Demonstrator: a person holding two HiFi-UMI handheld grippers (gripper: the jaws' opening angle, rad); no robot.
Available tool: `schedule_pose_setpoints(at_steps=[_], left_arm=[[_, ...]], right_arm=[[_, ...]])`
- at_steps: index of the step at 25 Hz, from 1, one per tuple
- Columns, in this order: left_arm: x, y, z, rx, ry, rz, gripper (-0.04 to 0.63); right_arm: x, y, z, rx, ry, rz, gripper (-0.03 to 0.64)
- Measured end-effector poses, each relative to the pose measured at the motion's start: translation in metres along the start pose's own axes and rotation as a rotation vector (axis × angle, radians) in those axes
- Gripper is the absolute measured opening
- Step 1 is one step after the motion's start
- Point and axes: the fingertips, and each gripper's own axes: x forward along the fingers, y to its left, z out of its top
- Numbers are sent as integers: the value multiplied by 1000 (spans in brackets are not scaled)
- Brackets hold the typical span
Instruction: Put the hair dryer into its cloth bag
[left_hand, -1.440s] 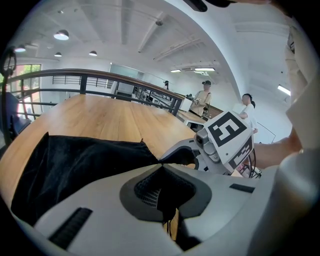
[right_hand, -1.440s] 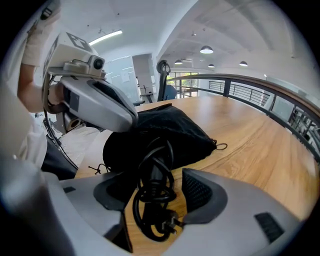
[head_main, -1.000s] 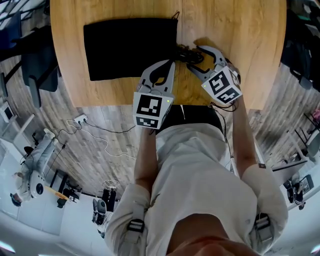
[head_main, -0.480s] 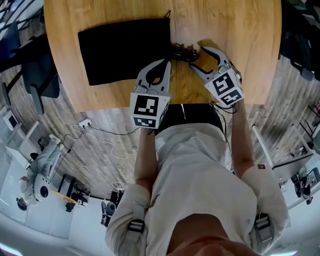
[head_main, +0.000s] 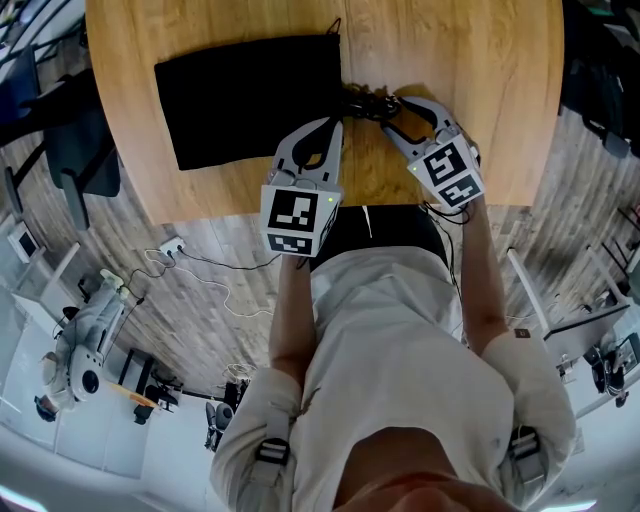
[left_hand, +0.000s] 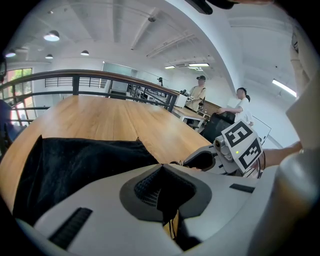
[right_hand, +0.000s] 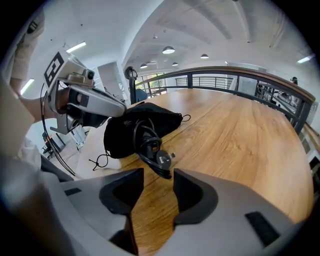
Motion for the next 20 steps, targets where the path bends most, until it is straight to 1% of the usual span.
schedule_pose_setpoints(at_steps=[4,9,20], left_arm=[[0,-1,0,-2,-1,-1,20],[-2,-2,-2,-3,-3,-1,20],[-5,-3,-1,-8,-14,-7,20]], right_arm=[[0,-6,-1,4,-2,-35,118],[-1,-6,-2,-32,19,-42,95],[-5,-6,7,-40,3,-52,89]])
